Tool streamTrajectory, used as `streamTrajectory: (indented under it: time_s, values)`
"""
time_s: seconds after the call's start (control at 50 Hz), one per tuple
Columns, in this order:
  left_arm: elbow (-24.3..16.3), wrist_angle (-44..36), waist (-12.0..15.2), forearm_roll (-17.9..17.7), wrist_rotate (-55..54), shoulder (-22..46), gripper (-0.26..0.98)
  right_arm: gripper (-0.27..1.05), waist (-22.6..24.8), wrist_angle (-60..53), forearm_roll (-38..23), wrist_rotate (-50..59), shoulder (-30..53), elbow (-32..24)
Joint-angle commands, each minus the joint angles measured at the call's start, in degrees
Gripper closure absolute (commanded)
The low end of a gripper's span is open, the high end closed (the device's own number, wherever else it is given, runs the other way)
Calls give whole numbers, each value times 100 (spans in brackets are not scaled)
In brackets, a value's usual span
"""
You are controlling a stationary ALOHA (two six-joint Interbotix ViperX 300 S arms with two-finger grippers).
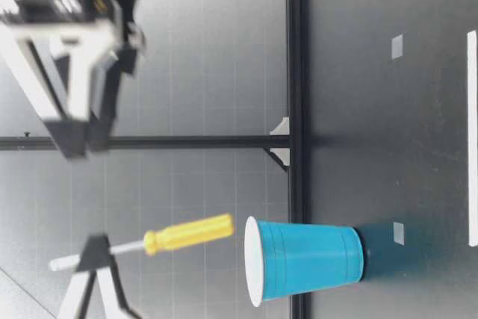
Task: Pick up the screwdriver with the right arm, hand it over to the left arm then place it into the cup.
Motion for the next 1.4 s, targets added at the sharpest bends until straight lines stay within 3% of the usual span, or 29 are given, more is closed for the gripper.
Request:
streamTrajectory:
  time_s: [0.0,0.26,0.5,0.9,0.98,1.24,1.38]
  values:
    - [44,-70,334,-114,202,-281,64,7,-26,-97,44,-9,-272,44]
    - [211,-9,1310,-229,791,-396,64,7,-26,-141,88,-9,-431,202]
    - [158,-44,1854,-229,835,158,64,7,-35,-141,88,-18,-422,211]
    - [-237,-211,1881,-290,765,1046,60,7,-35,-141,79,0,-422,211]
    - [-264,-211,1881,-290,765,1116,53,7,-35,-141,79,9,-422,211]
    - [-255,-149,1872,-299,615,1072,14,7,-35,-141,79,18,-413,211]
    - [-211,-132,1854,-281,501,914,9,7,-26,-141,79,26,-422,211]
